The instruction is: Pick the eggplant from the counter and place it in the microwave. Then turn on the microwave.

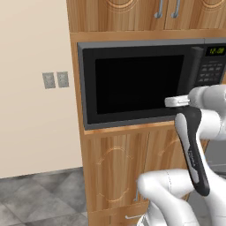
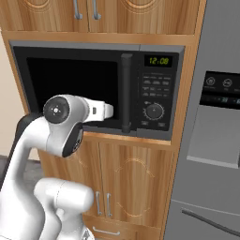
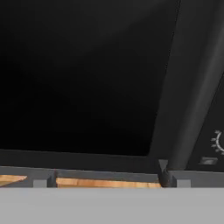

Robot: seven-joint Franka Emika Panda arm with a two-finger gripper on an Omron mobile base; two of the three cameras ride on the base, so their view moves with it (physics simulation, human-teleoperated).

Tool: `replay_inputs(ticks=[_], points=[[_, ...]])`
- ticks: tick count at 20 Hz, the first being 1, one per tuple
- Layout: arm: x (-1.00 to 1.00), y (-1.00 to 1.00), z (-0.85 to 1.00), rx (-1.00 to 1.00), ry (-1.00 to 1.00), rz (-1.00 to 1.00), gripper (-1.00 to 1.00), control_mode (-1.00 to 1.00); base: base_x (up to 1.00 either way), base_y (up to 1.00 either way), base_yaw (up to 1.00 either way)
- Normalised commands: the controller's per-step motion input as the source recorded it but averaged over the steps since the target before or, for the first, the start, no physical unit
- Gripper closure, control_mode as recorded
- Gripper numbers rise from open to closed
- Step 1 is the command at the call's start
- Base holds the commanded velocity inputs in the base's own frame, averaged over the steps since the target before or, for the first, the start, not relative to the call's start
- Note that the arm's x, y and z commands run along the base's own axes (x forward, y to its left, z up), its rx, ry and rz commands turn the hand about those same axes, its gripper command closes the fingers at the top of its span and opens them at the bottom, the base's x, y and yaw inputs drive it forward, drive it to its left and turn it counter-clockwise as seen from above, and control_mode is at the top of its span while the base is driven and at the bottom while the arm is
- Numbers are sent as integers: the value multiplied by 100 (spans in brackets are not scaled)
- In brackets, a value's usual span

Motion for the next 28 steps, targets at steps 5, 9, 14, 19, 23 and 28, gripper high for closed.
replay_inputs(ticks=[5,9,14,19,23,28], points=[[-22,-32,9,0,-24,0,-100,-100,0,0,0],[-12,-35,13,0,-22,0,-100,-100,0,0,0],[-9,-29,17,0,-17,0,-100,-100,0,0,0],[0,-23,18,0,-11,0,-100,-100,0,0,0],[1,-11,16,0,-7,0,-100,-100,0,0,0],[10,-2,15,0,-3,0,-100,-100,0,0,0]])
